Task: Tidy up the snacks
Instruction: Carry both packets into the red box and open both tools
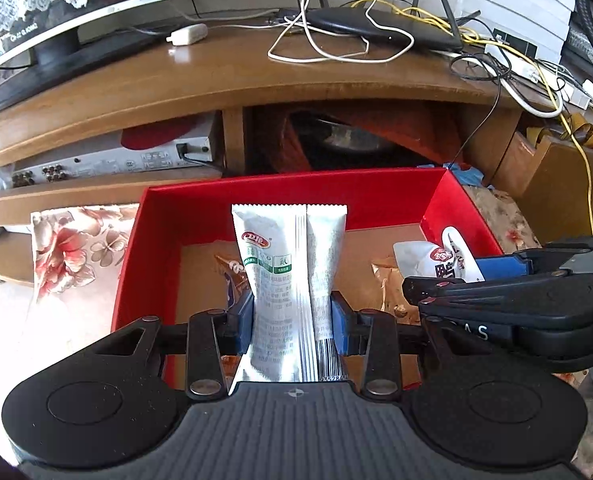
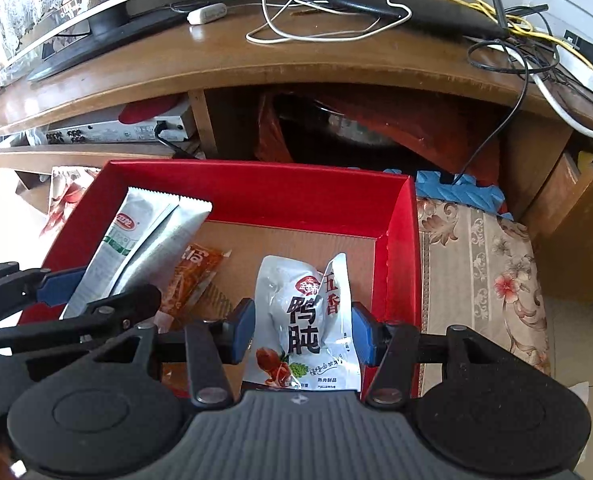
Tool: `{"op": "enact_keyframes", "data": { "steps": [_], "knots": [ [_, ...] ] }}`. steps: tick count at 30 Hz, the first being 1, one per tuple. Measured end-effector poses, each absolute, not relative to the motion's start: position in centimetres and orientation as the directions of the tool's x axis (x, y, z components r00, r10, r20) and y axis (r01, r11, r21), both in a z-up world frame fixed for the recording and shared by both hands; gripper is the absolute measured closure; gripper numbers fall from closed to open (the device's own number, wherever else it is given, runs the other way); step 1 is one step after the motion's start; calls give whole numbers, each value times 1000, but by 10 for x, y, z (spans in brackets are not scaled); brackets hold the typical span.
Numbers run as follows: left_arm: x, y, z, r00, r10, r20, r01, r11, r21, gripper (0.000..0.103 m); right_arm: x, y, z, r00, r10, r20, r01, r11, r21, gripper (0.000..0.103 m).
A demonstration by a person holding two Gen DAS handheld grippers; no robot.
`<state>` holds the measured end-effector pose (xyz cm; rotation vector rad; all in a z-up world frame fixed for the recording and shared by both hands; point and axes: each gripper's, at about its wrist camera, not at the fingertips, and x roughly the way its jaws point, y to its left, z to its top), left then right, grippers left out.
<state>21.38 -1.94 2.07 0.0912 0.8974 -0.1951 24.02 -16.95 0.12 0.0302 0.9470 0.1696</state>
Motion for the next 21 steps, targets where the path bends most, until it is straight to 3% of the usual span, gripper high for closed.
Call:
{"op": "enact_keyframes", "data": {
  "steps": [21],
  "knots": [
    [216, -22, 4, 592, -91, -801, 193, 981, 31, 58, 248, -165, -19, 547, 150, -824, -142, 986, 86, 54]
  ]
}}
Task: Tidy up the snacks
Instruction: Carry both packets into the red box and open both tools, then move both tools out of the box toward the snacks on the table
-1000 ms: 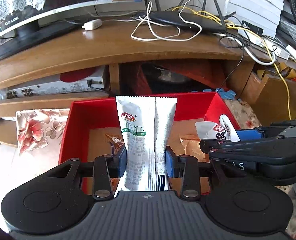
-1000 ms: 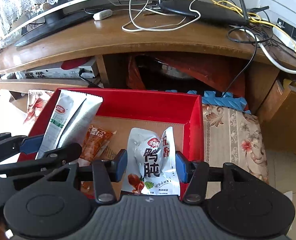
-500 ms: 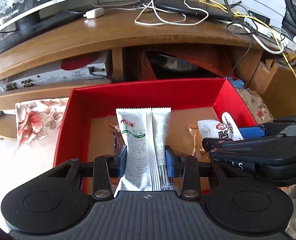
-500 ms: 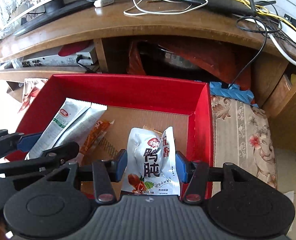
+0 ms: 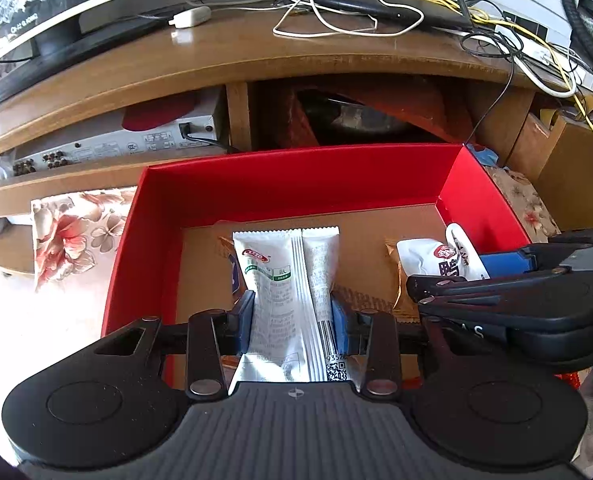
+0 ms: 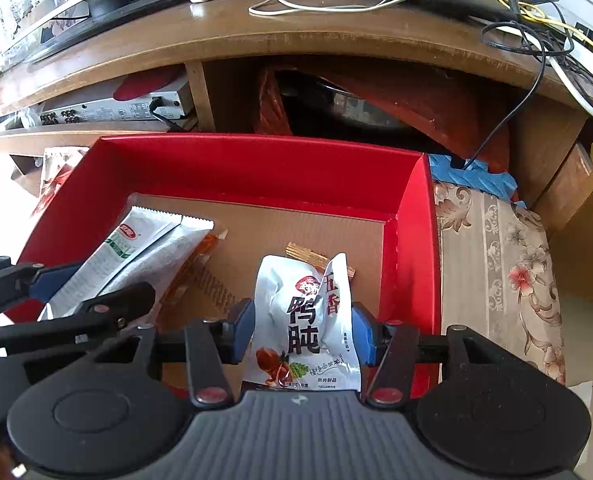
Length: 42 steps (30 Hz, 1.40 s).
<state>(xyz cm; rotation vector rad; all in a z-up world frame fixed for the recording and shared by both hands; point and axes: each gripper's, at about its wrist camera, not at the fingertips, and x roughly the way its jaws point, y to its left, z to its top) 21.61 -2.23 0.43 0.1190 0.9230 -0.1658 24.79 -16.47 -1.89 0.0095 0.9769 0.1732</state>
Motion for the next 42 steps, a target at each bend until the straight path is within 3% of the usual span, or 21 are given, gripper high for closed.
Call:
{"op": "enact_keyframes", "data": {
  "steps": [12, 20, 29, 42],
  "knots": [
    [214, -23, 1, 594, -81, -800, 198, 979, 48, 53, 249, -162, -23, 546, 127, -828, -148, 988, 54, 52],
    [212, -20, 4, 601, -75, -795, 195, 979, 55, 39, 246, -164, -21, 549, 109, -829, -145, 989, 34, 51],
    [207, -15, 16, 620, -93, -779, 189, 981, 34, 32, 240, -167, -7, 571, 117, -813, -150, 988, 37, 51],
    [182, -2, 31, 637, -110, -763, 189, 982, 17, 27, 210, -160, 10, 588, 133, -798, -173, 984, 36, 51]
  ]
}}
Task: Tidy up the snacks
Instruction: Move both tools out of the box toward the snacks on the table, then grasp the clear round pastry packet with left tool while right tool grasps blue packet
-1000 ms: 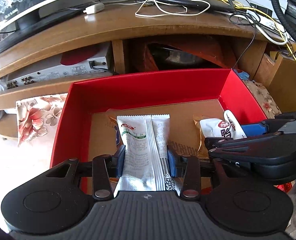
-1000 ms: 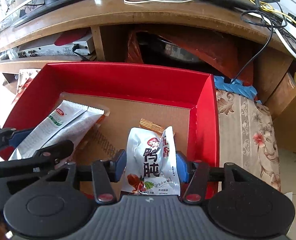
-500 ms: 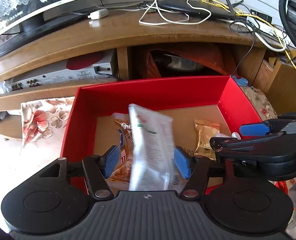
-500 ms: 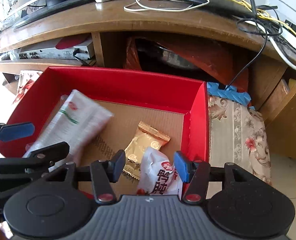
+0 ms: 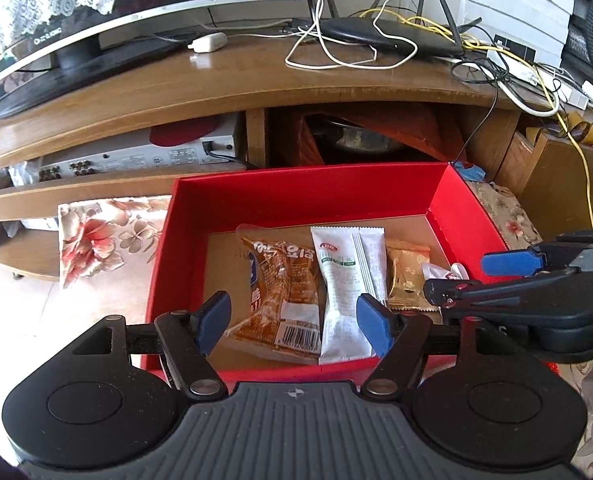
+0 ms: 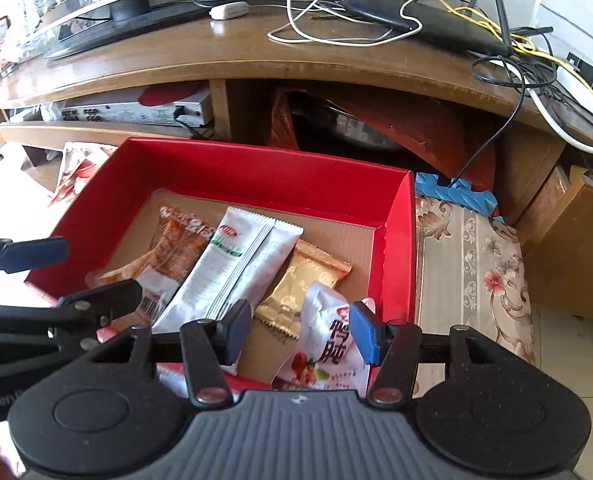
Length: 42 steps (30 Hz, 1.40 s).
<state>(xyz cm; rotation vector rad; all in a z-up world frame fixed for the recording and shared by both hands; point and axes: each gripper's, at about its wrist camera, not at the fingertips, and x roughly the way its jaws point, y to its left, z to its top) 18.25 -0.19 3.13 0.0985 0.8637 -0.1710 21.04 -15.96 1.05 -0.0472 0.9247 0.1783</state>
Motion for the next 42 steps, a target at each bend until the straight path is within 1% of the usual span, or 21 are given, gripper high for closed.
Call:
{"op": "enact_keyframes", "data": {
  "steps": [9, 18, 22, 27, 31, 34, 37, 38, 42],
  "knots": [
    [156, 30, 39, 629, -124, -767, 151, 988, -36, 25, 178, -139, 18, 572, 193, -797, -261, 964, 46, 51],
    [138, 68, 32, 584, -110, -804, 105, 993, -59, 23, 155, -107, 16, 525, 253, -813, -385, 922, 38, 51],
    [138, 82, 25, 557, -99, -825, 67, 995, -74, 23, 154, -96, 8, 499, 257, -828, -419, 908, 29, 51],
    [141, 92, 18, 542, -90, -836, 44, 996, -79, 20, 157, -89, -3, 458, 260, -850, -448, 893, 32, 51],
    [149, 95, 7, 506, -110, -856, 27, 993, -112, 18, 160, -85, -10, 443, 254, -860, -457, 889, 27, 50],
    [153, 94, 2, 495, -85, -865, 20, 996, -86, 16, 161, -84, -14, 433, 251, -865, -460, 888, 27, 50],
    [153, 93, 2, 491, -97, -866, 28, 995, -96, 14, 164, -84, -15, 430, 257, -866, -462, 886, 33, 50],
    [154, 92, 1, 488, -96, -867, 35, 995, -90, 12, 165, -85, -15, 430, 258, -865, -460, 887, 36, 49],
    [156, 89, -11, 451, -71, -890, 40, 997, -59, 9, 166, -85, -16, 425, 262, -867, -465, 885, 40, 45]
  ]
}}
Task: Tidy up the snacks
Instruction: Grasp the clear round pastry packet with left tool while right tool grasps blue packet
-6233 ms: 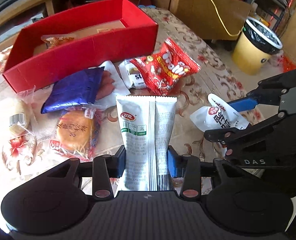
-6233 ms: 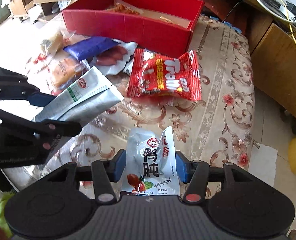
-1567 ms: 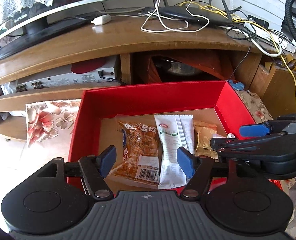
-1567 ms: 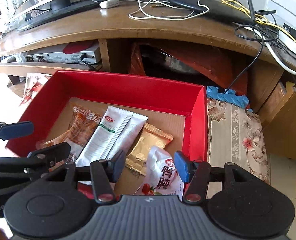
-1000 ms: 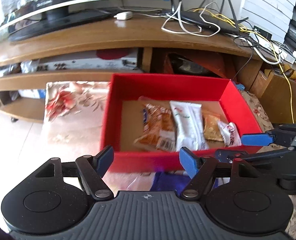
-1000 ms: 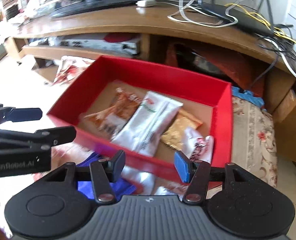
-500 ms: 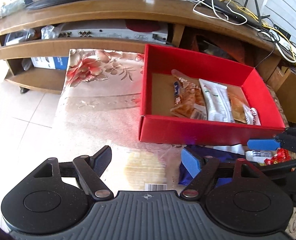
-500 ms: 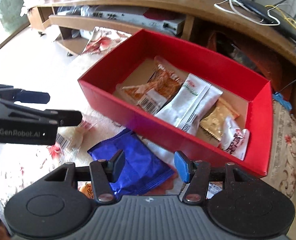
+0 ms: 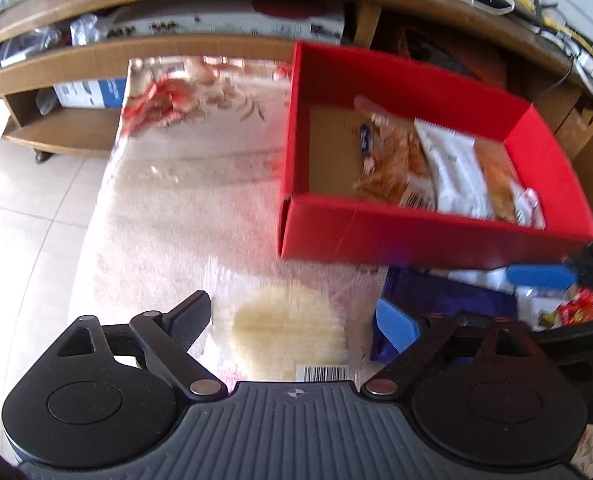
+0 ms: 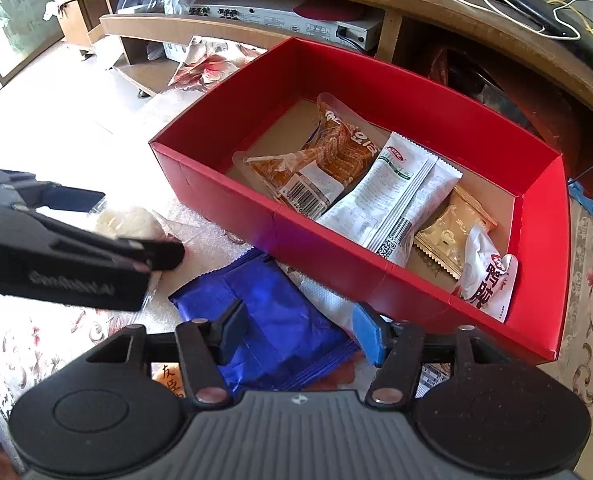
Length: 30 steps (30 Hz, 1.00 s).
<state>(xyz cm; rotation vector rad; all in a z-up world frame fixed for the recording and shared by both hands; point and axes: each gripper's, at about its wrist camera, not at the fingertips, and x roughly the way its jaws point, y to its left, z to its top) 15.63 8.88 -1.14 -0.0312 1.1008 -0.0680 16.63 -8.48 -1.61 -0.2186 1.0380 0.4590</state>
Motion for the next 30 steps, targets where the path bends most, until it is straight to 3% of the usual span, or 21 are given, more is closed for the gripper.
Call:
{"op": "enact_keyframes", "data": {
  "steps": [3, 10, 15, 30],
  "knots": [
    [157, 87, -17, 444, -48, -895, 43, 999, -32, 8, 169, -84, -17, 421, 270, -866, -476, 879, 42, 44],
    [156, 83, -19, 433, -45, -900, 59, 998, -22, 21, 178, -81, -24, 395, 298, -869, -497, 865, 71, 42],
    [153, 85, -16, 432, -55, -900, 65, 997, -30, 24, 178, -83, -27, 371, 323, -871, -503, 858, 104, 42],
    [137, 81, -17, 397, -100, -912, 151, 988, -42, 20, 98, -91, -21, 254, 285, -924, -562, 821, 99, 42]
  ]
}}
